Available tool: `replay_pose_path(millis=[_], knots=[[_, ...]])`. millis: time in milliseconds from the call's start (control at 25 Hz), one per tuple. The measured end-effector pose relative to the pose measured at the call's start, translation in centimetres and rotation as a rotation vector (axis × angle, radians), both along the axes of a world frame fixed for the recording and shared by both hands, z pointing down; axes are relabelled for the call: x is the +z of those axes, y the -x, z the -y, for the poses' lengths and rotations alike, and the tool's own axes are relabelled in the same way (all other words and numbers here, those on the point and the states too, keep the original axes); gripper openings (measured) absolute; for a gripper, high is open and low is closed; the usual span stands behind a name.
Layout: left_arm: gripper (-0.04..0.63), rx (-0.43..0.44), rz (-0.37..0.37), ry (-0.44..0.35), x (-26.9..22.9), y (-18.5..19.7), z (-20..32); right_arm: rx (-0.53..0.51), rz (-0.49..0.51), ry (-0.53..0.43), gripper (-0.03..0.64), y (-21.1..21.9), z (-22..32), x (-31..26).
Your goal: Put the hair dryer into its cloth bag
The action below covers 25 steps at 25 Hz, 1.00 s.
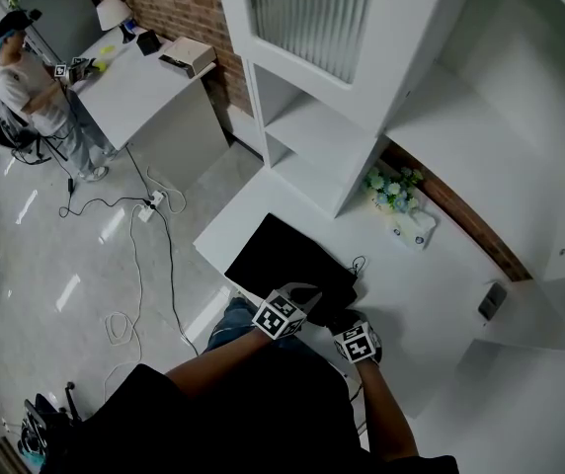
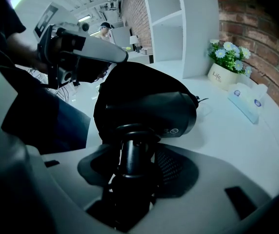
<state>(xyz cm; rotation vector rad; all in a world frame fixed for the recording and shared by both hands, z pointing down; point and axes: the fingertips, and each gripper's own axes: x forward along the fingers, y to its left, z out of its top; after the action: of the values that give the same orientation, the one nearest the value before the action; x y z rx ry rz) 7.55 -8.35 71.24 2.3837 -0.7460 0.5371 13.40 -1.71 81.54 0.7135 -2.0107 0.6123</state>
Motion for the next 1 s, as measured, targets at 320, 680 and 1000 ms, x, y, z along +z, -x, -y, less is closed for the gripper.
replay_pose_path(millis=[320,680,1000], knots=[[0.026,-0.016,-0.01,-0.004,-0.3,0.1,0.4,-0.079,0.024,0.029,0.236,1.3,0.7,-0.3],[0.026,-0.036,-0.071,-0.038,-2.2,0.3,1.1,-0.152,0.043,0.005,0.237,2.4,1.9,0.0],[0.026,-0.018,0.033,-0.065,-0.9,0.8,2.0,-0.242,-0.004,0.018,0.239,2.3,1.2,0.5]])
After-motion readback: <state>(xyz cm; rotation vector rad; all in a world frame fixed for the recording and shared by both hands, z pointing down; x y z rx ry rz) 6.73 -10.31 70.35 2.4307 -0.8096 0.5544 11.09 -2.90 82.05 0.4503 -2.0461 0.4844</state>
